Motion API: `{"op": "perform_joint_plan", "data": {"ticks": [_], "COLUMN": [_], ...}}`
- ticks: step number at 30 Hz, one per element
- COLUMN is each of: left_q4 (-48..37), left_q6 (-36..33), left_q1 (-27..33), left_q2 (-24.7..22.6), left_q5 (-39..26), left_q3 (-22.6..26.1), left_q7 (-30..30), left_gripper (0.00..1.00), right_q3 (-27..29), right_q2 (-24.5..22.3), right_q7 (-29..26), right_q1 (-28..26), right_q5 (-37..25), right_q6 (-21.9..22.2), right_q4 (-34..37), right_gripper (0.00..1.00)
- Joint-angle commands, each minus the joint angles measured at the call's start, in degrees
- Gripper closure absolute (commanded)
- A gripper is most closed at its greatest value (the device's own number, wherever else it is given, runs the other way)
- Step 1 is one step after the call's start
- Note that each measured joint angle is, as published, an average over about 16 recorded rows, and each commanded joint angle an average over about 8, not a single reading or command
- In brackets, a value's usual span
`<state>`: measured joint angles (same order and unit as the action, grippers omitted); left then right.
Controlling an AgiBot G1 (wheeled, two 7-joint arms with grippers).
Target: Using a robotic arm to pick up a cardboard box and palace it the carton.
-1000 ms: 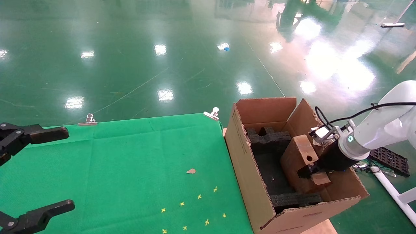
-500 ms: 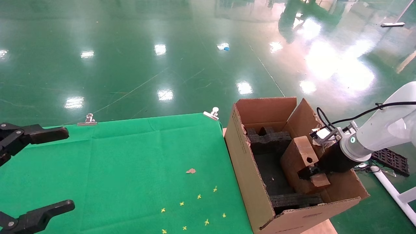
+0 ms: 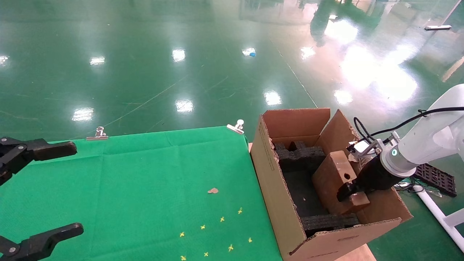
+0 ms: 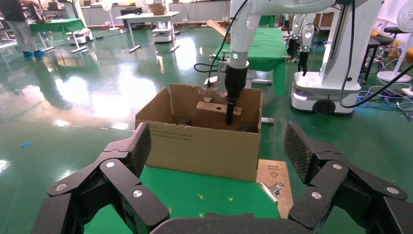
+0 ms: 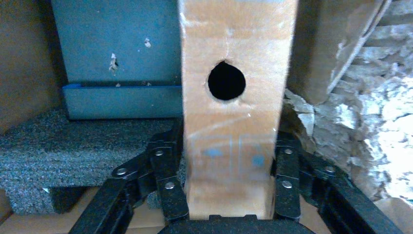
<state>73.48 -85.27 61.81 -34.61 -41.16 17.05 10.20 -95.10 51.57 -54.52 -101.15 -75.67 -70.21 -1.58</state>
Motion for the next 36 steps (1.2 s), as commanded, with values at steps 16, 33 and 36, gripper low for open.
{"op": "perform_joint_plan", "data": {"ticks": [16, 33, 36], "left_q4": [0.0, 0.0, 0.0], "left_q6": [0.0, 0.0, 0.0], "left_q1": [0.0, 0.0, 0.0], "left_q2": [0.0, 0.0, 0.0], "left_q5": [0.0, 0.1, 0.1], "left_q3": [0.1, 0.1, 0.1], "left_q7": [0.0, -0.1, -0.1], "left_gripper": [0.0, 0.0, 0.0], "right_q3": [0.0, 2.0, 2.6], "right_q2": [0.4, -1.6, -2.2], "right_q7": [0.7, 8.4, 10.5], "right_q1": [-1.1, -19.8, -23.1], "right_q5": [-0.1, 2.4, 3.1], "right_q6": [-0.3, -3.2, -3.5], "right_q4": [0.8, -2.0, -3.2], "right_gripper": [0.0, 0.0, 0.0]}}
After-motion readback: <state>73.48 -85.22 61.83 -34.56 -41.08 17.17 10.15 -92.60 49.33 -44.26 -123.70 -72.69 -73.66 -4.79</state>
